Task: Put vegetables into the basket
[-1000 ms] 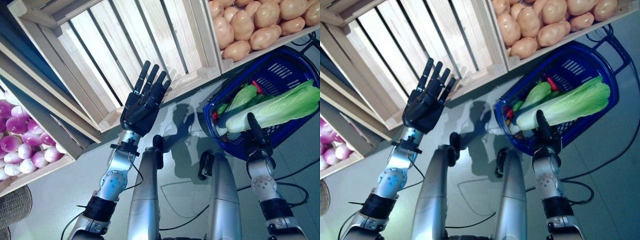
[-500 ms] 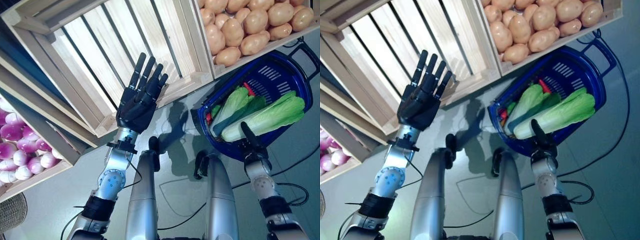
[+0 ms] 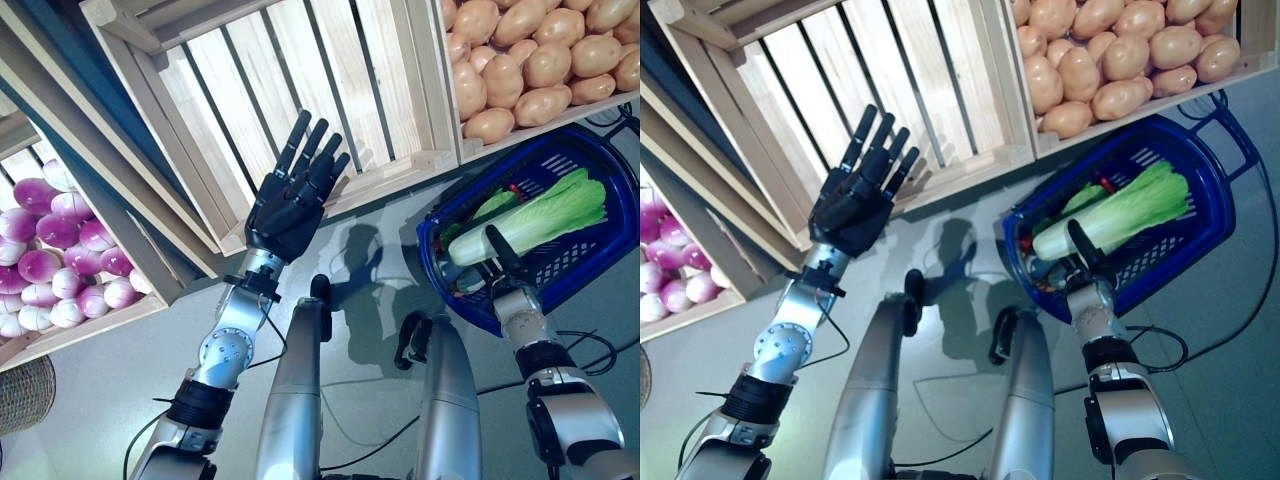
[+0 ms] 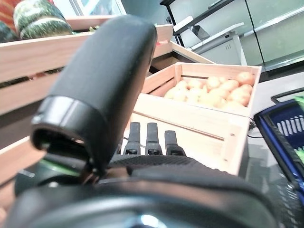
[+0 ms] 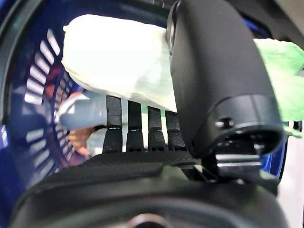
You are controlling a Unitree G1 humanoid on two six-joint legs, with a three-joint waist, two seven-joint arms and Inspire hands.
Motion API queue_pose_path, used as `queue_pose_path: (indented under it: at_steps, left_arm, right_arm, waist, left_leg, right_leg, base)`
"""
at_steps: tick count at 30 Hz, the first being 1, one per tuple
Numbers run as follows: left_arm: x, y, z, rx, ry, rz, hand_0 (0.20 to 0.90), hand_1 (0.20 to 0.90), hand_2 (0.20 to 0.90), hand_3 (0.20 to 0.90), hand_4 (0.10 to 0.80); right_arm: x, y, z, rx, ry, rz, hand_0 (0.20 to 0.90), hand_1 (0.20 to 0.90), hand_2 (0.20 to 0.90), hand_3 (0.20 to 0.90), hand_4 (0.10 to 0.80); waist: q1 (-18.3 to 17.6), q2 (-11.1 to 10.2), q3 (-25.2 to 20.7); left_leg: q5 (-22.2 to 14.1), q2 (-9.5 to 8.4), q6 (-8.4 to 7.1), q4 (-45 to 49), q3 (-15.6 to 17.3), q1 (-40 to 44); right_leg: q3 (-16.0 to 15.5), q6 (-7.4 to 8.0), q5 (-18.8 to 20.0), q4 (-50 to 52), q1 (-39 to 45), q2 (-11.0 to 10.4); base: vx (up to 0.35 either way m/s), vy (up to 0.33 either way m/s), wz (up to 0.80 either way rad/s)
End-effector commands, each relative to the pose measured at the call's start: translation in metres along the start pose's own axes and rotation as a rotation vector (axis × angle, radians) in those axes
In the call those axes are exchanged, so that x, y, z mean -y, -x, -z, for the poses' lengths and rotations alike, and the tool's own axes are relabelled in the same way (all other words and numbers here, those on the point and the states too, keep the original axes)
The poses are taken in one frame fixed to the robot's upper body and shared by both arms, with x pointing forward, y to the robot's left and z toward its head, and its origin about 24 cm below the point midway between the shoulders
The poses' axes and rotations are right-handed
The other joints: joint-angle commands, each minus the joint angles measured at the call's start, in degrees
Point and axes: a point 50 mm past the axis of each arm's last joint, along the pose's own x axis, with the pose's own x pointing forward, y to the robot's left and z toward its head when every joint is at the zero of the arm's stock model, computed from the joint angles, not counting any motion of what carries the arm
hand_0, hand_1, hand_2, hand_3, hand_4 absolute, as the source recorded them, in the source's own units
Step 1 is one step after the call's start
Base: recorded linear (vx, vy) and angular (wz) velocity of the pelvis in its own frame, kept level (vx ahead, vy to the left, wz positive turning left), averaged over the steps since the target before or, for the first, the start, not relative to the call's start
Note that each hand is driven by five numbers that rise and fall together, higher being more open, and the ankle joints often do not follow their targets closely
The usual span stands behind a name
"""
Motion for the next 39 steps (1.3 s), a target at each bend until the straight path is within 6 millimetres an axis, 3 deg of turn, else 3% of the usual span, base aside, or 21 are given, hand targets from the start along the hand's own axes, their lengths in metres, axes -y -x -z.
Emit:
queue_pose_path:
  at_steps: [1,7,11,18,25,29,32,35,36,38,39]
  left_arm:
    - [0.049,-0.025,-0.011,0.075,0.024,0.256,0.900,0.900,0.900,0.900,0.800]
    - [0.049,-0.029,-0.012,0.105,-0.066,0.225,0.900,0.900,0.900,0.900,0.800]
    - [0.048,-0.028,-0.015,0.148,-0.094,0.241,0.900,0.900,0.900,0.900,0.800]
    - [0.054,-0.025,-0.015,0.156,-0.099,0.364,0.900,0.900,0.900,0.900,0.800]
    - [0.057,-0.028,-0.011,0.100,-0.165,0.421,0.900,0.900,0.900,0.900,0.800]
    - [0.044,-0.025,0.001,0.023,-0.213,0.340,0.900,0.900,0.900,0.900,0.800]
    - [0.021,-0.015,0.014,-0.061,-0.260,0.218,0.900,0.900,0.900,0.900,0.800]
    - [-0.006,0.002,0.022,-0.126,-0.315,0.095,0.900,0.900,0.900,0.900,0.800]
    - [-0.012,0.007,0.024,-0.138,-0.310,0.063,0.900,0.900,0.900,0.900,0.800]
    - [-0.039,0.030,0.030,-0.177,-0.357,-0.061,0.900,0.900,0.900,0.900,0.800]
    - [-0.041,0.033,0.031,-0.182,-0.352,-0.073,0.900,0.900,0.900,0.900,0.800]
  right_arm:
    - [0.002,-0.004,-0.046,0.174,0.040,0.036,0.900,0.900,0.900,0.900,0.800]
    - [-0.007,-0.006,-0.048,0.154,0.122,0.088,0.900,0.900,0.900,0.900,0.800]
    - [-0.009,-0.005,-0.052,0.214,0.288,0.183,0.900,0.900,0.900,0.900,0.800]
    - [0.004,-0.006,-0.050,0.221,0.331,0.344,0.900,0.900,0.900,0.900,0.800]
    - [0.013,-0.003,-0.051,0.328,0.676,0.568,0.900,0.900,0.900,0.900,0.800]
    - [0.016,-0.004,-0.036,0.321,0.708,0.473,0.900,0.900,0.900,0.900,0.800]
    - [0.023,-0.003,-0.013,0.298,0.753,0.355,0.900,0.900,0.900,0.900,0.800]
    - [0.034,0.002,0.007,0.296,0.850,0.248,0.900,0.900,0.900,0.900,0.800]
    - [0.039,0.005,0.012,0.290,0.863,0.228,0.900,0.900,0.900,0.900,0.800]
    - [0.069,0.014,0.032,0.242,0.935,0.150,0.900,0.900,0.900,0.900,0.800]
    - [0.072,0.015,0.033,0.237,0.941,0.142,0.900,0.900,0.900,0.900,0.800]
  waist:
    - [0.8,2.7,-0.1]
    - [1.1,3.6,-0.1]
    - [1.1,3.9,-0.1]
    - [1.0,3.9,-0.1]
    - [1.2,3.4,-0.1]
    - [1.5,2.6,-0.9]
    - [1.5,1.5,-3.9]
    - [0.5,0.8,-6.9]
    - [0.3,0.8,-7.6]
    - [-0.7,0.3,-10.5]
    - [-0.7,0.2,-10.7]
  left_leg:
    - [-10.5,-0.55,3.36,5.3,2.1,2.8]
    - [-10.5,-0.83,3.23,5.8,2.2,1.8]
    - [-9.8,-0.54,3.21,4.3,2.4,2.1]
    - [-8.6,0.08,2.49,-1.1,3.0,6.5]
    - [-2.2,0.76,1.11,-14.5,3.9,16.4]
    - [0.5,-0.04,0.80,-22.4,3.6,25.0]
    - [2.0,-0.64,0.87,-27.9,3.4,30.4]
    - [3.9,0.21,0.14,-33.6,3.8,35.1]
    - [4.5,0.46,-0.07,-35.2,4.0,36.2]
    - [6.0,0.97,-0.50,-40.6,4.4,41.1]
    - [6.2,1.02,-0.53,-41.1,4.4,41.6]
  right_leg:
    - [-0.8,-2.74,9.5,-2.4,-1.8,0.7]
    - [-0.2,-2.72,9.3,-1.6,-3.0,0.8]
    - [-0.1,-2.46,10.0,-2.6,-3.1,1.1]
    - [-0.2,-2.06,11.1,-7.4,1.1,2.1]
    - [-1.4,-1.89,16.3,-21.8,12.0,2.9]
    - [-2.7,-1.28,18.8,-31.7,21.5,2.5]
    - [-3.9,-0.76,20.4,-38.5,27.4,2.5]
    - [-5.0,-0.79,22.2,-45.8,33.2,3.2]
    - [-5.1,-0.71,22.7,-47.4,34.4,3.3]
    - [-5.3,-0.32,23.8,-52.9,39.5,3.9]
    - [-5.4,-0.27,23.9,-53.4,40.0,3.9]
  base:
    - [-0.007,0.032,0.00]
    - [-0.004,0.016,0.01]
    - [-0.016,0.035,0.01]
    - [-0.002,0.004,0.00]
    - [-0.050,-0.013,-0.05]
    - [0.021,0.012,-0.03]
    - [0.110,0.034,-0.07]
    - [0.100,0.019,-0.04]
    - [0.099,0.032,-0.16]
    - [0.116,0.029,-0.17]
    - [0.115,0.008,-0.13]
